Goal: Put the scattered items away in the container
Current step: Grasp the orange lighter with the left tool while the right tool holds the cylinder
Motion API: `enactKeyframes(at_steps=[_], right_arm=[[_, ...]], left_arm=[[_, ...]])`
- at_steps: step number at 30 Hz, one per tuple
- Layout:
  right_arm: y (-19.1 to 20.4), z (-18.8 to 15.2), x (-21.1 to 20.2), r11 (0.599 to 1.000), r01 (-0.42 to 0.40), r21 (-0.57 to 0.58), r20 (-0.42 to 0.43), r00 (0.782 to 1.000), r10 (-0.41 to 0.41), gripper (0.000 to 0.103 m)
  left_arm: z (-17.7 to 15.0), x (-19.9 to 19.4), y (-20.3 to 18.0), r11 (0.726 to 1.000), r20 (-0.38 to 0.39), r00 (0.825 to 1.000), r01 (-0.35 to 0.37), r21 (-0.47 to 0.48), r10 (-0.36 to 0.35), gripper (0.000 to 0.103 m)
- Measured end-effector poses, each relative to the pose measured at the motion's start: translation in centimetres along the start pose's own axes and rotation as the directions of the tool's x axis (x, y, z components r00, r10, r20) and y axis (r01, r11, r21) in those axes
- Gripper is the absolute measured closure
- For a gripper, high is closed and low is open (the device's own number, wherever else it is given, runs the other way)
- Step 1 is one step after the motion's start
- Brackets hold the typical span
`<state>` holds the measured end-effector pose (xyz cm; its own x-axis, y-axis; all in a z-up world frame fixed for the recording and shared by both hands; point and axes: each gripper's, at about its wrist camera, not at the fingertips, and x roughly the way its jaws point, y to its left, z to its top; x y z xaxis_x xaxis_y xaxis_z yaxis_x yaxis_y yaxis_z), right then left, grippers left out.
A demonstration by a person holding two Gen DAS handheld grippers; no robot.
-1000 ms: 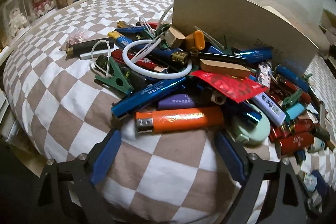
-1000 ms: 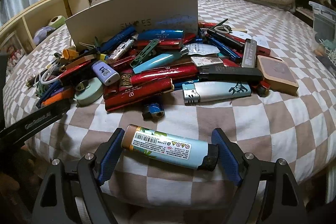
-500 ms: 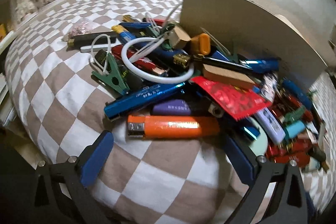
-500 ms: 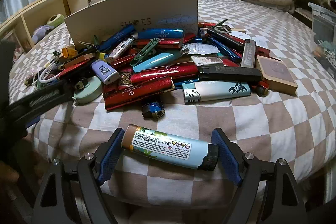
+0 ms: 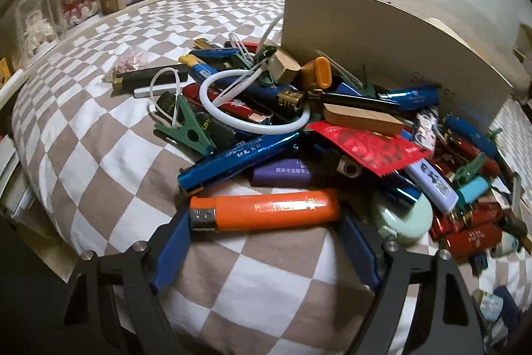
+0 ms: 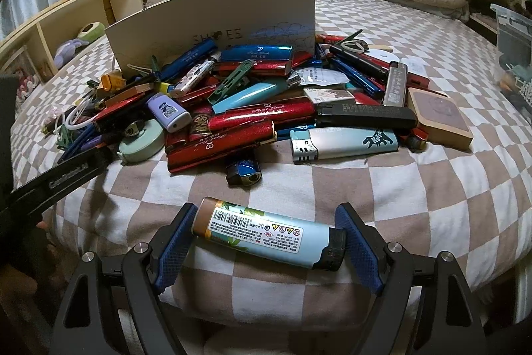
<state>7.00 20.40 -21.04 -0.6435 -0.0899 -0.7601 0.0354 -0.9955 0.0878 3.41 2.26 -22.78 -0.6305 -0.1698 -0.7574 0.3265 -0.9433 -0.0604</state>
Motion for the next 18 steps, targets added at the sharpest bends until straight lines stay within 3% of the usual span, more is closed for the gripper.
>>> enactKeyframes(at_steps=[18], right_arm=[[1.0,0.3,-0.5,0.999,0.012,-0.045,0.023,1.000,-0.011,0.019]], left_arm=[[-1.1,-1.9,0.4,0.986,0.010,0.991,0.129,0.107,-0.131,0.020]])
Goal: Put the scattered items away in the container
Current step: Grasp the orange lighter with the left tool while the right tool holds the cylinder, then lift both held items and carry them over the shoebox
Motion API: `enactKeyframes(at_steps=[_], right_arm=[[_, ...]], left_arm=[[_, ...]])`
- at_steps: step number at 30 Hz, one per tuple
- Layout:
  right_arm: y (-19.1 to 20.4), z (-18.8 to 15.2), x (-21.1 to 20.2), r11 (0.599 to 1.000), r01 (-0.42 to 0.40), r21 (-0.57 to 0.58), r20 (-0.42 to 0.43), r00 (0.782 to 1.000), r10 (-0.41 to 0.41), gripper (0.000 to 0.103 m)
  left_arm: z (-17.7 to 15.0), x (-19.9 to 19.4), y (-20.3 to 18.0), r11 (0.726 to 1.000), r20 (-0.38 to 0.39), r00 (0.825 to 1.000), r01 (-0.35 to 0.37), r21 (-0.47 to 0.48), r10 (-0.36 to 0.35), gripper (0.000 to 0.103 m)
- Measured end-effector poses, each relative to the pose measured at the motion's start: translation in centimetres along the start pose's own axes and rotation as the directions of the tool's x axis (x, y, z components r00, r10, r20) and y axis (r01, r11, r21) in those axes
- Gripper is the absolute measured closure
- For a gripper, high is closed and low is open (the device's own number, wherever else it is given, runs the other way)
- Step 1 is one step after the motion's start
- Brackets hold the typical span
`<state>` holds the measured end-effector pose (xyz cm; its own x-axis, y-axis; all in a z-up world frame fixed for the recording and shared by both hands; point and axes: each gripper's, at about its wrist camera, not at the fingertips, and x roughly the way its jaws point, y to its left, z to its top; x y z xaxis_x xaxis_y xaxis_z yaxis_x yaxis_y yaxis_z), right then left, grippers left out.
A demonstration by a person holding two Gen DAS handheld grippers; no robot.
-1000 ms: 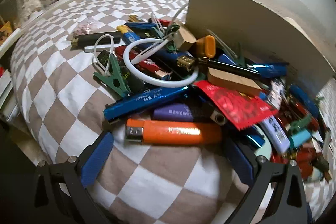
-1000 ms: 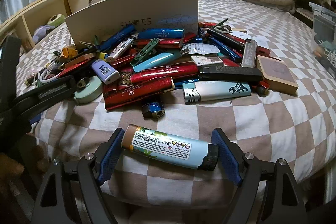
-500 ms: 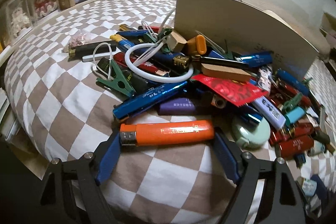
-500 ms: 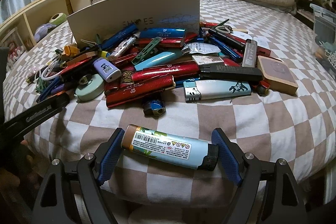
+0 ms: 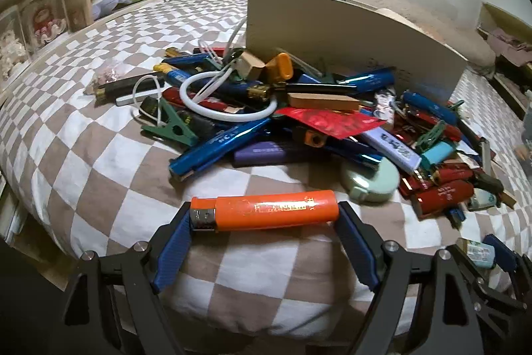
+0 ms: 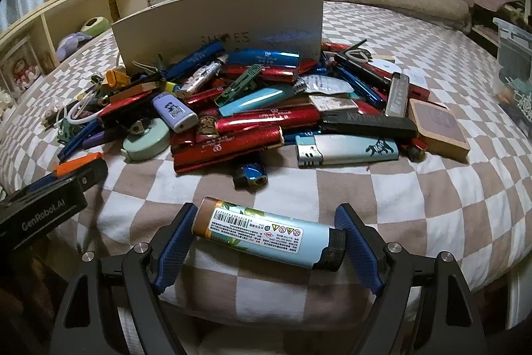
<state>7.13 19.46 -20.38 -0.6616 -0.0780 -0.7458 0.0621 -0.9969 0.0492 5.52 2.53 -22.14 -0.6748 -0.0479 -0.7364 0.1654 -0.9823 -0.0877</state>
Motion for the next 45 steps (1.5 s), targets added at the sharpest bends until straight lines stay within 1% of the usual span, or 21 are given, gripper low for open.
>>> enactKeyframes(at_steps=[3,5,8,10,13,16,18,20,24,27,31,33,36,39,43,45], right_arm=[[0.3,0.7,-0.7,1.000,0.002,-0.018,0.028,1.000,-0.001,0.019],[0.4,1.5,-1.1,1.000,-0.012,-0.020,0.046,0.999,0.013,0.019],[0.4,3.3,-2.2,0.999,-0.031,-0.027,0.086,0.996,0.033,0.019],[0.4,4.7,-2.8,0.999,-0.040,-0.038,0.112,0.993,0.044,0.019],[0.0,6.8,-3.8,0.998,-0.041,-0.055,0.160,0.986,0.049,0.019],[-0.4,8.7,-4.6,0.997,-0.025,-0.075,0.209,0.977,0.040,0.019],[-0.3,10.1,-5.0,0.995,-0.016,-0.099,0.239,0.970,0.040,0.019],[-0.3,11.3,-5.2,0.993,-0.042,-0.111,0.250,0.966,0.069,0.019],[-0.2,14.3,-5.5,0.984,-0.112,-0.141,0.246,0.959,0.144,0.019],[-0.1,17.0,-5.6,0.975,-0.145,-0.166,0.232,0.956,0.182,0.019],[-0.3,20.9,-5.8,0.970,-0.147,-0.194,0.231,0.954,0.191,0.019],[-0.4,22.8,-5.8,0.969,-0.144,-0.202,0.234,0.953,0.190,0.019],[-0.6,25.2,-5.6,0.969,-0.149,-0.197,0.237,0.952,0.194,0.019],[-0.9,27.1,-4.7,0.971,-0.171,-0.167,0.226,0.952,0.206,0.019],[-1.1,29.0,-2.6,0.974,-0.187,-0.128,0.190,0.959,0.210,0.019],[-1.0,29.7,-1.1,0.975,-0.193,-0.113,0.157,0.965,0.209,0.019]], left_arm=[[0.3,-0.6,-0.3,1.000,0.020,1.000,0.021,0.008,-0.021,0.020],[0.8,-1.0,-0.6,0.999,0.037,0.999,0.036,0.021,-0.037,0.020],[2.1,-1.7,-1.3,0.996,0.040,0.995,0.085,0.034,-0.087,0.020],[3.6,-2.2,-1.8,0.992,0.050,0.992,0.116,0.052,-0.119,0.020],[5.8,-3.3,-2.4,0.987,0.094,0.985,0.140,0.083,-0.148,0.020],[8.1,-3.9,-2.4,0.979,0.110,0.974,0.188,0.078,-0.196,0.020],[9.6,-4.1,-2.4,0.975,0.118,0.969,0.209,0.082,-0.217,0.020],[11.1,-4.3,-2.5,0.970,0.123,0.964,0.229,0.084,-0.238,0.020],[14.5,-4.7,-2.6,0.963,0.144,0.954,0.251,0.100,-0.263,0.020],[17.0,-4.7,-2.8,0.959,0.149,0.950,0.260,0.111,-0.275,0.020],[20.8,-4.3,-3.5,0.959,0.156,0.953,0.237,0.155,-0.261,0.020],[22.7,-3.9,-3.8,0.960,0.156,0.955,0.229,0.159,-0.253,0.020],[25.3,-3.1,-4.0,0.960,0.138,0.956,0.237,0.146,-0.257,0.020],[27.5,-2.2,-4.4,0.957,0.107,0.957,0.252,0.141,-0.268,0.020],[29.5,-0.5,-5.0,0.952,0.045,0.961,0.264,0.153,-0.274,0.020],[30.1,0.5,-5.3,0.950,0.013,0.962,0.268,0.159,-0.274,0.020]])
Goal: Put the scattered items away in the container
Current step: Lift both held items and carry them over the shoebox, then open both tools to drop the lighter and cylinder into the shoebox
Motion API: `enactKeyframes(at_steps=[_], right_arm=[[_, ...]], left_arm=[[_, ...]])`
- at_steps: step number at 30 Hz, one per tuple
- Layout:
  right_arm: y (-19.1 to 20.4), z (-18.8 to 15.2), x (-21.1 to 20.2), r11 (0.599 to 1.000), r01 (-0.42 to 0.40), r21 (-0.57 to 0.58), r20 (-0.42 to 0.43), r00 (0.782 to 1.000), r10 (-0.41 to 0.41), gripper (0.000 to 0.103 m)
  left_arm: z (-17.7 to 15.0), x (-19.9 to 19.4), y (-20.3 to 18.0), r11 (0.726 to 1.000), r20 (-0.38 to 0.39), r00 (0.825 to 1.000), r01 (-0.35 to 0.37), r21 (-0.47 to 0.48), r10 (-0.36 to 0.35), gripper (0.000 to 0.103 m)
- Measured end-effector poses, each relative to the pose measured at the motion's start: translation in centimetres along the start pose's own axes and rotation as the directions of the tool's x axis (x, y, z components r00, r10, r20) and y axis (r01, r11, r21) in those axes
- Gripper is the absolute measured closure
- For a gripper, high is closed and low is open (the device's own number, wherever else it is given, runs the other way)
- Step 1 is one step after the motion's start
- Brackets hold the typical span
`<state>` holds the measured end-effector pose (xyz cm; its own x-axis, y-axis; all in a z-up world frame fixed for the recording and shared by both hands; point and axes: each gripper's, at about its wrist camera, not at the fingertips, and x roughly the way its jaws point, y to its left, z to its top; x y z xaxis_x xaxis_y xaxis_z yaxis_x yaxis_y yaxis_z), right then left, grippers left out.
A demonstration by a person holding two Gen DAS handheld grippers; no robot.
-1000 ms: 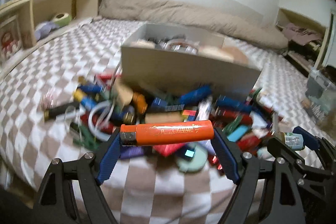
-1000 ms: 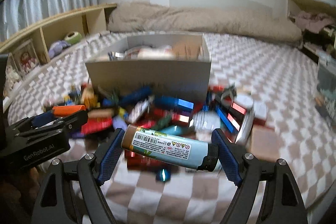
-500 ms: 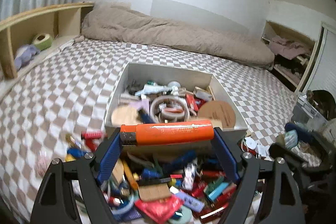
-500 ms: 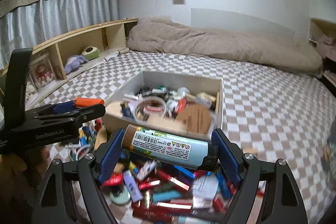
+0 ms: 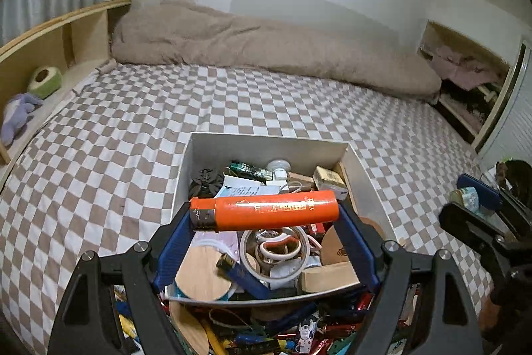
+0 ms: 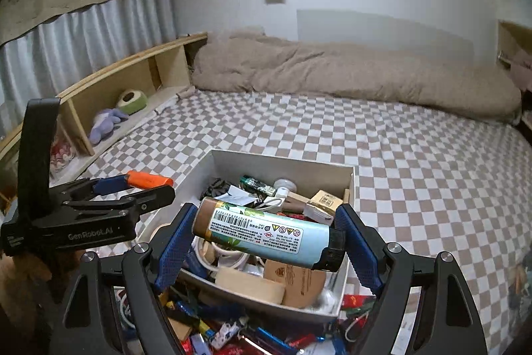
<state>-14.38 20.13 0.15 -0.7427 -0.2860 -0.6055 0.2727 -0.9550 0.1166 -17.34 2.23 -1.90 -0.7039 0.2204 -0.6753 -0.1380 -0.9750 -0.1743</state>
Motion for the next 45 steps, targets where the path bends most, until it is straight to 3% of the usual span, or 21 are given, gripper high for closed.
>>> enactKeyframes(at_steps=[13,21,29,32,34,35,45], right_arm=[[-3.2,3.0,11.2,0.991,0.038,0.128,-0.207,0.978,-0.011,0.019],[-5.0,4.4,17.2,0.987,0.067,0.147,-0.278,0.960,-0.024,0.019],[-6.4,4.9,22.1,0.963,0.005,0.268,-0.335,0.938,0.089,0.019],[-6.9,4.6,23.1,0.948,-0.009,0.319,-0.341,0.932,0.124,0.019],[-7.3,4.3,23.4,0.936,-0.014,0.353,-0.339,0.930,0.142,0.005],[-7.4,4.3,23.3,0.932,-0.016,0.363,-0.331,0.932,0.145,0.003],[-7.6,5.1,21.3,0.935,-0.058,0.349,-0.287,0.943,0.165,0.003]], left_arm=[[2.6,8.1,2.9,0.999,-0.154,0.988,-0.032,-0.039,0.026,0.020],[3.8,12.0,4.2,0.998,-0.188,0.981,-0.051,-0.034,0.043,0.020],[4.4,14.0,5.0,0.999,-0.190,0.981,-0.041,-0.018,0.037,0.019],[4.5,14.6,5.2,0.999,-0.188,0.982,-0.032,-0.024,0.026,0.019],[4.6,14.8,5.1,0.999,-0.189,0.982,-0.029,-0.024,0.024,0.019],[4.6,14.9,5.1,0.999,-0.188,0.982,-0.026,-0.026,0.021,0.019],[4.9,17.3,3.7,0.999,-0.227,0.974,-0.003,-0.034,-0.004,0.019]])
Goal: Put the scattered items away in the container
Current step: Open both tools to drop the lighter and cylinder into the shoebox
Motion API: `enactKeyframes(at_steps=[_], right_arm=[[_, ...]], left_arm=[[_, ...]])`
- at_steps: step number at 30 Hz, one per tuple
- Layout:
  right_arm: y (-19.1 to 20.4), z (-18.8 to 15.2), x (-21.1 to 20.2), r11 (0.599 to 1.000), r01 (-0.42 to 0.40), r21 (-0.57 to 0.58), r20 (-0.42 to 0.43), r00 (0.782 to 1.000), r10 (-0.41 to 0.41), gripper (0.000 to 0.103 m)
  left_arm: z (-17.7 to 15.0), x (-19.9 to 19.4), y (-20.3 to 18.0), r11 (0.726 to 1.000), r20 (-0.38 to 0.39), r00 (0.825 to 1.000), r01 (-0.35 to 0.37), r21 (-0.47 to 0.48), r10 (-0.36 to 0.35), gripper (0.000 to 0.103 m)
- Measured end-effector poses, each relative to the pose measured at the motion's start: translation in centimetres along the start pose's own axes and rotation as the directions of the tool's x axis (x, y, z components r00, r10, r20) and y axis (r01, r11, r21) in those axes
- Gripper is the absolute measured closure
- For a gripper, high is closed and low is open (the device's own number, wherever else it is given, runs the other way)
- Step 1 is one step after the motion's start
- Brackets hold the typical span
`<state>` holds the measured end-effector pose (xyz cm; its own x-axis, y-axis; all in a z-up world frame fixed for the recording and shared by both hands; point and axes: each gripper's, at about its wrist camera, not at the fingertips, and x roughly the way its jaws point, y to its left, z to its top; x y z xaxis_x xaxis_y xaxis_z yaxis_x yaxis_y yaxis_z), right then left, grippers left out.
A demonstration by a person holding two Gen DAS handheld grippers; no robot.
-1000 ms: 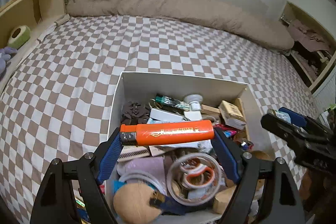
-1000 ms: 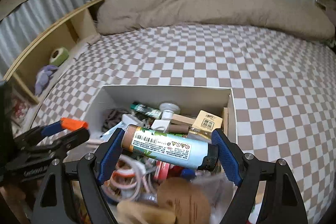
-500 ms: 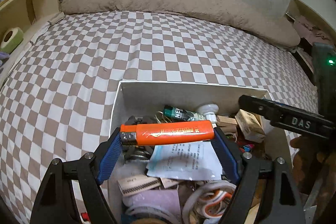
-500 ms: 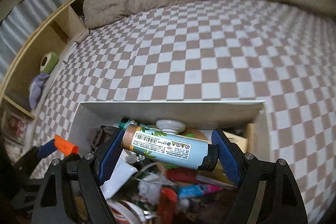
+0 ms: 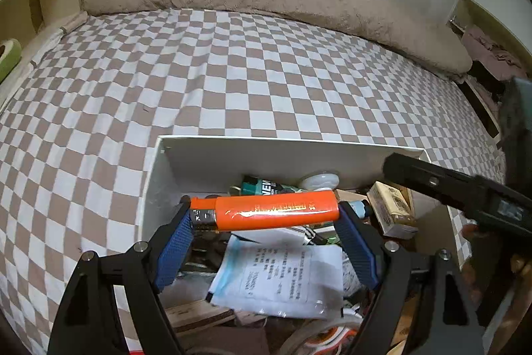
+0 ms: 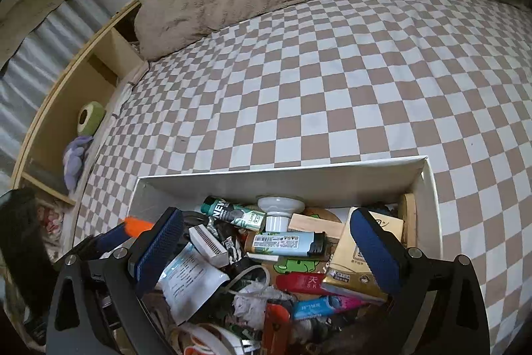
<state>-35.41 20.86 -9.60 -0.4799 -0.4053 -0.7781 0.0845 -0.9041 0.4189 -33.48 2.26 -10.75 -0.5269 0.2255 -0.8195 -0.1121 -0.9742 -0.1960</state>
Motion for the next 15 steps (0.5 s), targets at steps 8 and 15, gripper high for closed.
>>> enactKeyframes(at_steps=[8,15], right_arm=[[0.5,0.1,-1.2,1.000,-0.028,-0.013,0.028,0.999,0.028,0.003],[0.4,0.0,-1.7,0.999,-0.032,-0.015,0.030,0.999,0.033,0.003]], left_arm=[[0.3,1.1,-0.9,0.999,0.008,0.999,-0.041,0.019,0.041,0.016],[0.9,0.2,0.0,0.998,0.025,0.999,-0.046,-0.041,0.047,0.000]])
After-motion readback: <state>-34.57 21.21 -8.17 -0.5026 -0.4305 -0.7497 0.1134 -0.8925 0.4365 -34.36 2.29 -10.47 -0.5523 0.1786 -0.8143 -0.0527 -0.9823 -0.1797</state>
